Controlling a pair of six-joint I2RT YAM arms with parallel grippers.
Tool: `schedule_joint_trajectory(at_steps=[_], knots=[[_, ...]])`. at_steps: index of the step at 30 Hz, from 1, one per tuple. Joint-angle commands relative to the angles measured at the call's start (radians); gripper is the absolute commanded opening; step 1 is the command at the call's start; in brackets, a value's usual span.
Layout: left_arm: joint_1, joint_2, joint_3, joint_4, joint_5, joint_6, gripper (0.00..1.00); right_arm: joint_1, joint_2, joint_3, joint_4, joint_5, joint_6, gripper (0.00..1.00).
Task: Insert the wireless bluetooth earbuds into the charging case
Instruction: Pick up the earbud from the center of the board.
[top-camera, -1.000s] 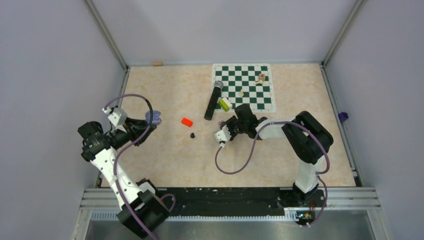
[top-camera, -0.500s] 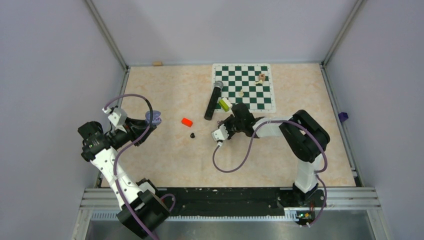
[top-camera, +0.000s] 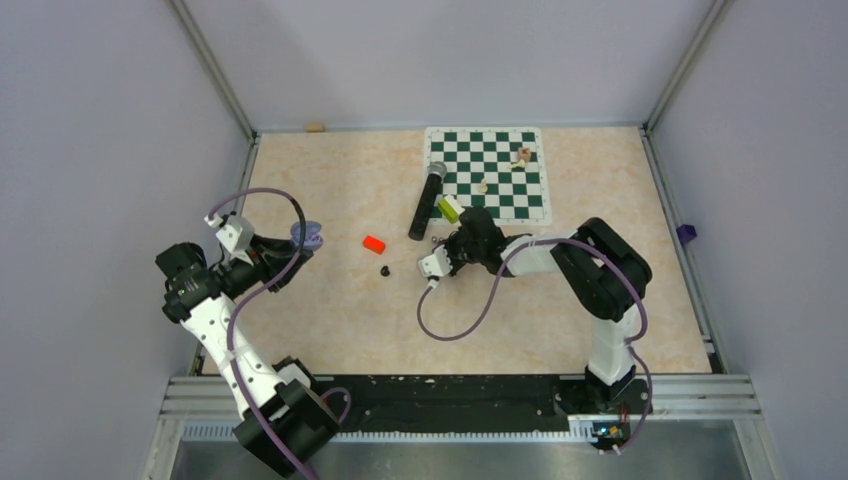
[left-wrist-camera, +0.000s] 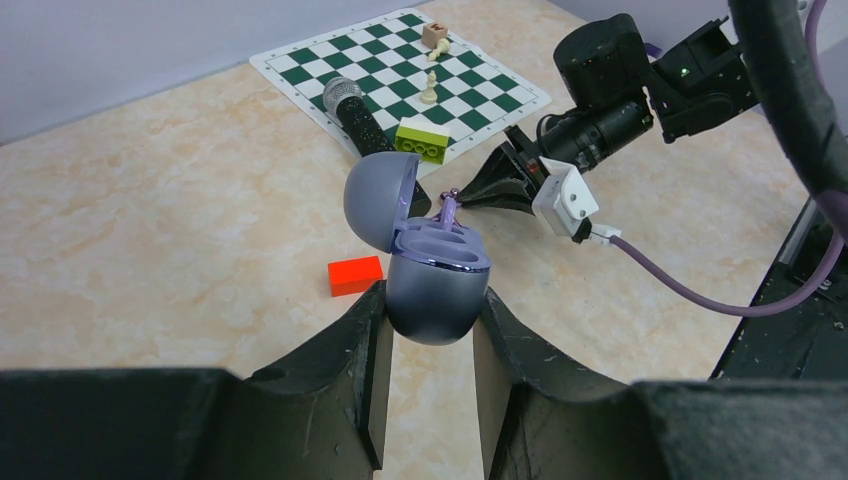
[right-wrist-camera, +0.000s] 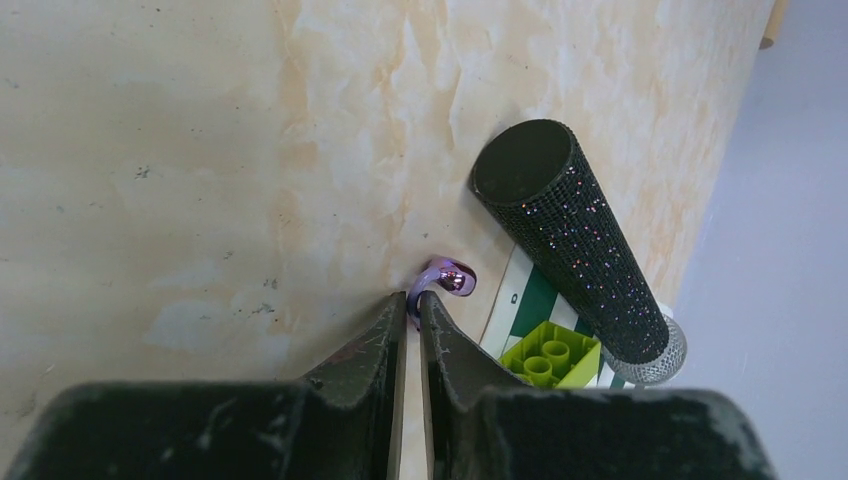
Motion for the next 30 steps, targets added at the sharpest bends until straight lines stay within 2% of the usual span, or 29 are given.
schedule_joint_trajectory(at_steps=[1, 9, 14, 20, 24, 30], knots=[[0.010, 0.003, 0.017, 0.000, 0.153, 0.001, 0.00, 0.013, 0.041, -0.016, 0.004, 0.017, 0.065, 0.07], [0.010, -0.001, 0.014, -0.001, 0.152, 0.001, 0.00, 0.014, 0.000, -0.034, 0.053, -0.003, 0.135, 0.04], [0.006, -0.027, 0.005, -0.002, 0.152, 0.017, 0.00, -0.006, -0.141, 0.009, -0.087, -0.123, 0.291, 0.03], [-0.054, -0.059, -0.002, -0.003, 0.150, 0.058, 0.00, -0.035, -0.319, 0.008, -0.144, -0.241, 0.524, 0.02], [-0.157, -0.018, 0.029, -0.004, 0.108, 0.080, 0.00, -0.062, -0.431, -0.003, -0.153, -0.328, 0.681, 0.02], [-0.461, 0.159, 0.154, 0.007, -0.055, 0.093, 0.00, -0.090, -0.624, -0.033, -0.128, -0.452, 0.892, 0.02]])
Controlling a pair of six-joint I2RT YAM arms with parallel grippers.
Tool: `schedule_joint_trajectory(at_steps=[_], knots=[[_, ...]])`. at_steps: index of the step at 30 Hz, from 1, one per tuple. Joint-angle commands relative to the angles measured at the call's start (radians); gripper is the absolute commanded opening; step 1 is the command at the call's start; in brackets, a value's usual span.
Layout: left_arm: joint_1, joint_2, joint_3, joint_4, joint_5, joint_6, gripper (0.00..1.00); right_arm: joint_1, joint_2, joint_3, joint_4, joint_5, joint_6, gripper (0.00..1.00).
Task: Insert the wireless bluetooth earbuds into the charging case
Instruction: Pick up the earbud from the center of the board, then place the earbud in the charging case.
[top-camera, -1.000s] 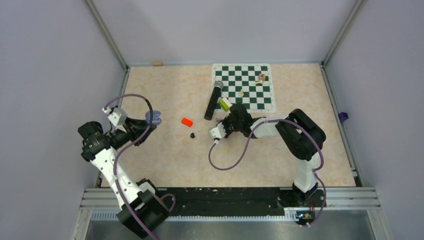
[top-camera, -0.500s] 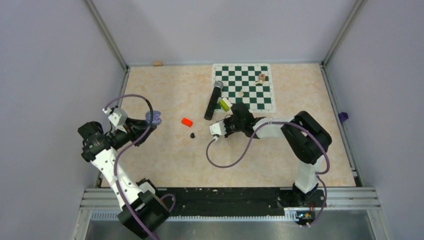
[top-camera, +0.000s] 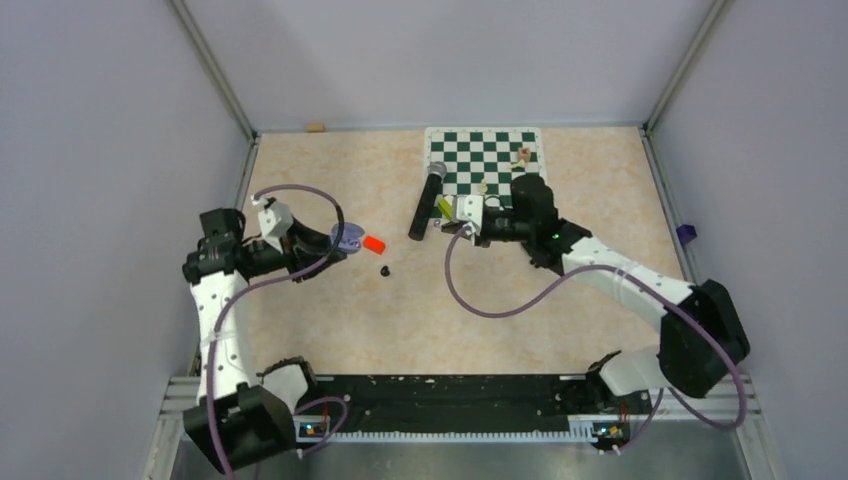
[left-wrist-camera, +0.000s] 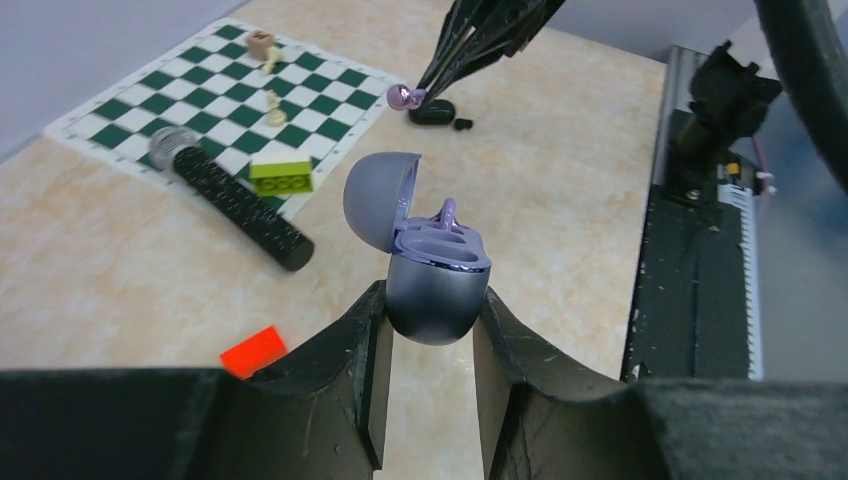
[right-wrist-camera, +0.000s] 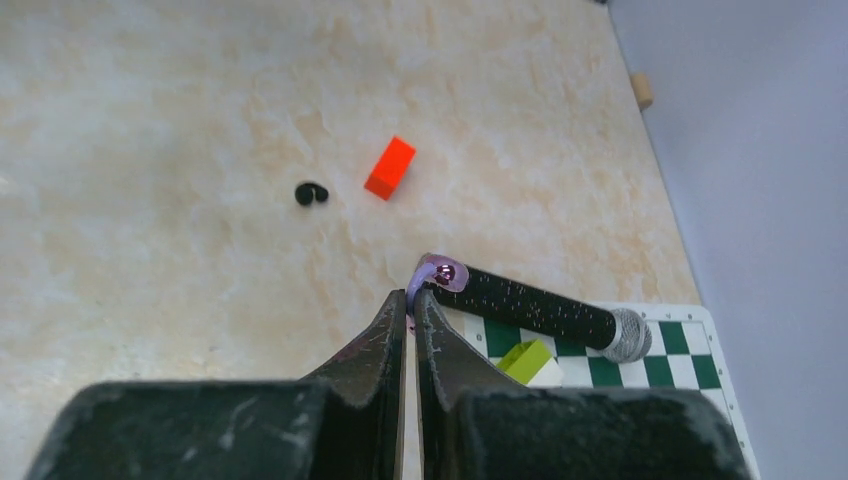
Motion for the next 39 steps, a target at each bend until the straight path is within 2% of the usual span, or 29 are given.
schedule_joint_trajectory(at_steps=[1, 9, 16, 20, 29, 34, 39], knots=[[-0.183, 0.136, 0.133, 0.027, -0.066, 0.019, 0.00, -0.020, -0.158, -0.017, 0.035, -0.165, 0.236, 0.02], [-0.468, 0.371, 0.293, 0.247, -0.151, -0.196, 0.00, -0.072, -0.304, -0.049, 0.231, -0.323, 0.605, 0.02], [-0.652, 0.477, 0.311, 0.629, -0.139, -0.574, 0.00, -0.112, -0.358, -0.108, 0.589, -0.417, 1.008, 0.03], [-0.711, 0.518, 0.328, 0.861, -0.129, -0.816, 0.00, -0.113, -0.351, -0.155, 0.777, -0.413, 1.151, 0.04], [-0.815, 0.486, 0.301, 0.927, -0.136, -0.864, 0.00, -0.113, -0.359, -0.245, 0.892, -0.342, 1.162, 0.04], [-0.822, 0.439, 0.210, 1.097, -0.136, -0.971, 0.00, -0.113, -0.347, -0.254, 0.898, -0.320, 1.140, 0.04], [-0.825, 0.406, 0.171, 1.136, -0.134, -0.992, 0.00, -0.112, -0.348, -0.271, 0.891, -0.301, 1.105, 0.04]])
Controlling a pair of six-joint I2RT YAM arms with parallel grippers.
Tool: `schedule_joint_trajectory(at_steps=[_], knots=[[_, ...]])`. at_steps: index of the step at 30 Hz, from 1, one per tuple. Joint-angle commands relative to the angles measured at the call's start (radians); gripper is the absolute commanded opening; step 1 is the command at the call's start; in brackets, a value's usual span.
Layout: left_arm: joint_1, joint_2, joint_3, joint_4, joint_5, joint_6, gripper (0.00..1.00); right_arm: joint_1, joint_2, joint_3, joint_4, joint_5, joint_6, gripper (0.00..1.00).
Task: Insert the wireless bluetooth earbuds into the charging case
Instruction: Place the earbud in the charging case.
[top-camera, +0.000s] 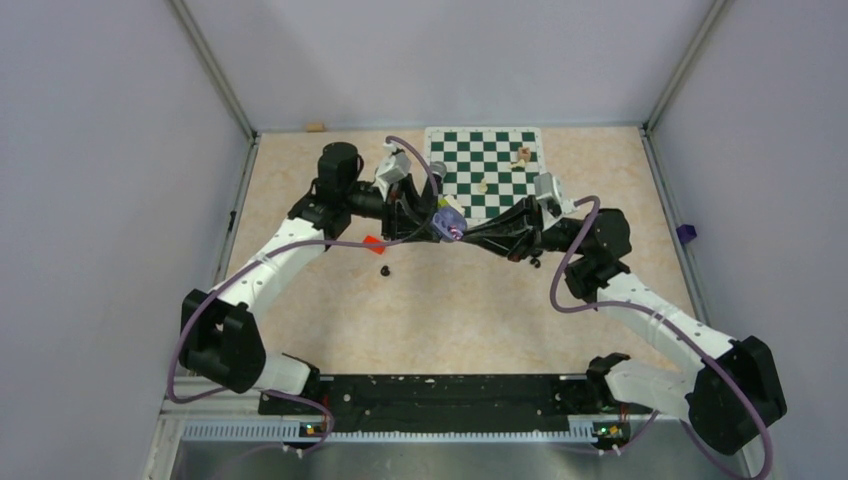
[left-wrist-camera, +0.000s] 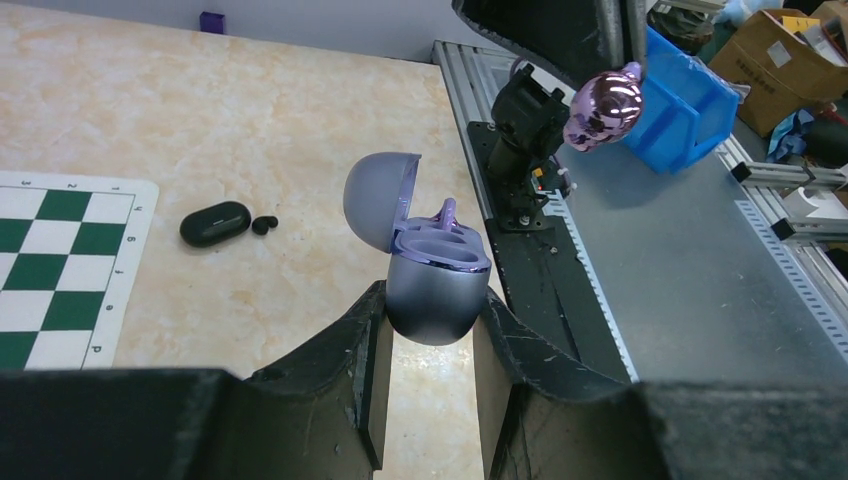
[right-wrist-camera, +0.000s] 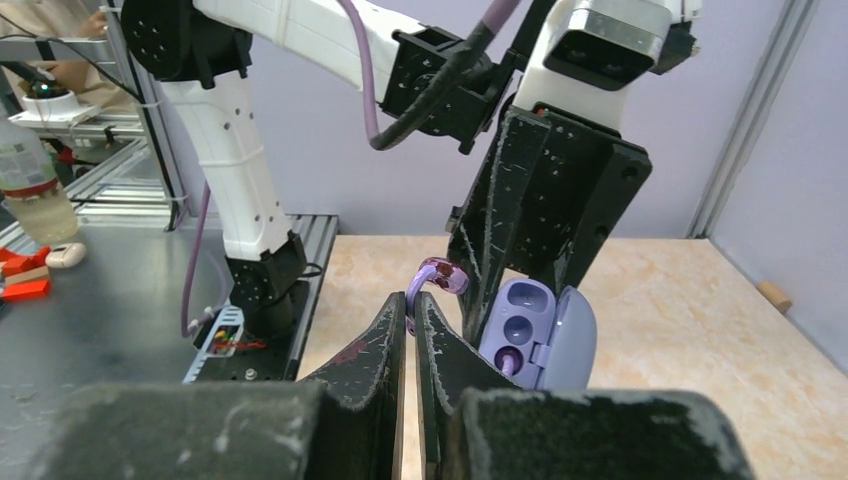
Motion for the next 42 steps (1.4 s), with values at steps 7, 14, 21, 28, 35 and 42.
schedule_joint_trajectory(at_steps=[7, 14, 21, 28, 35, 42], knots=[[-0.019, -0.057, -0.043, 0.156, 0.017, -0.105, 0.00, -0.007, -0.008, -0.041, 0.019, 0.052, -0.106, 0.05], [-0.044, -0.025, -0.033, 0.168, 0.027, -0.119, 0.00, -0.006, -0.008, -0.047, 0.007, 0.056, -0.124, 0.05], [-0.054, -0.024, -0.040, 0.144, 0.017, -0.093, 0.00, -0.005, -0.006, -0.051, 0.001, 0.058, -0.139, 0.06], [-0.062, -0.020, -0.034, 0.130, 0.011, -0.081, 0.00, 0.003, -0.003, -0.053, -0.011, 0.056, -0.155, 0.06], [-0.068, -0.016, -0.031, 0.101, -0.001, -0.061, 0.00, 0.005, -0.003, -0.054, -0.004, 0.054, -0.153, 0.06], [-0.070, -0.011, -0.025, 0.078, -0.006, -0.024, 0.00, 0.008, -0.004, -0.054, -0.022, 0.058, -0.175, 0.06]])
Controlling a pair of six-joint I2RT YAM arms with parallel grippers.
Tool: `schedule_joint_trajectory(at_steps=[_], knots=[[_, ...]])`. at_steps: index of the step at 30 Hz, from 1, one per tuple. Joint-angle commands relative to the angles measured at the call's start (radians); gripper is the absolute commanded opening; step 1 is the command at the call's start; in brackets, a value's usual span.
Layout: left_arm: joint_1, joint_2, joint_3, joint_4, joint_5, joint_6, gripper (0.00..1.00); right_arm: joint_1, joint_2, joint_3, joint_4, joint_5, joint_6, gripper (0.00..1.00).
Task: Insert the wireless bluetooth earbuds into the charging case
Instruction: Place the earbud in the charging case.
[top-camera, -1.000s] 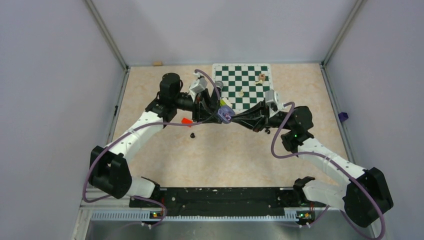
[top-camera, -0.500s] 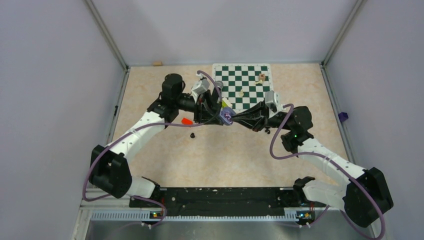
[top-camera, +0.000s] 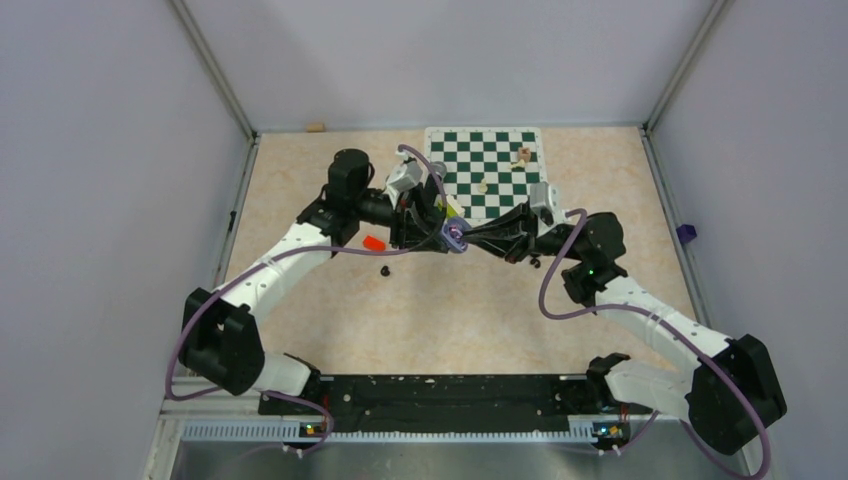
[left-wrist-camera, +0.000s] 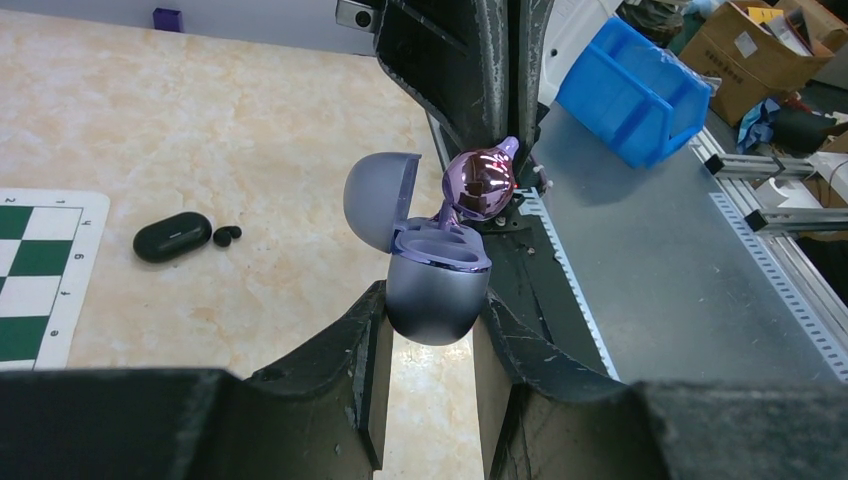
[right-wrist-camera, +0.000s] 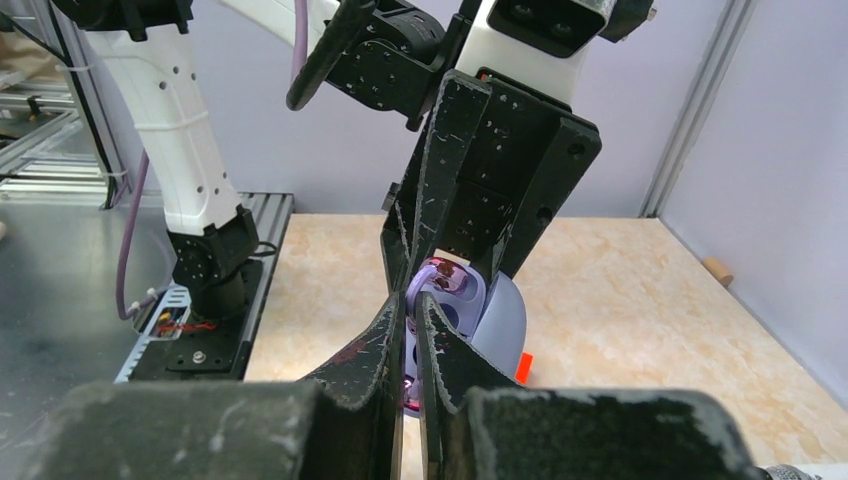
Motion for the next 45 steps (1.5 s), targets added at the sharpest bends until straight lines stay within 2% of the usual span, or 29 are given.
schedule_joint_trajectory(at_steps=[1, 26, 34, 45], knots=[[-0.007, 0.004, 0.016, 0.002, -0.001, 0.029, 0.00, 0.008, -0.003, -0.001, 0.007, 0.000, -0.036, 0.06], [-0.019, 0.002, 0.028, -0.025, 0.010, 0.048, 0.00, 0.045, 0.027, 0.013, -0.079, 0.021, -0.122, 0.06], [-0.022, -0.007, 0.067, -0.198, 0.002, 0.193, 0.00, 0.047, 0.029, 0.017, -0.099, 0.037, -0.134, 0.06], [-0.027, -0.008, 0.076, -0.214, 0.005, 0.206, 0.00, 0.056, 0.034, 0.024, -0.129, 0.042, -0.157, 0.09]])
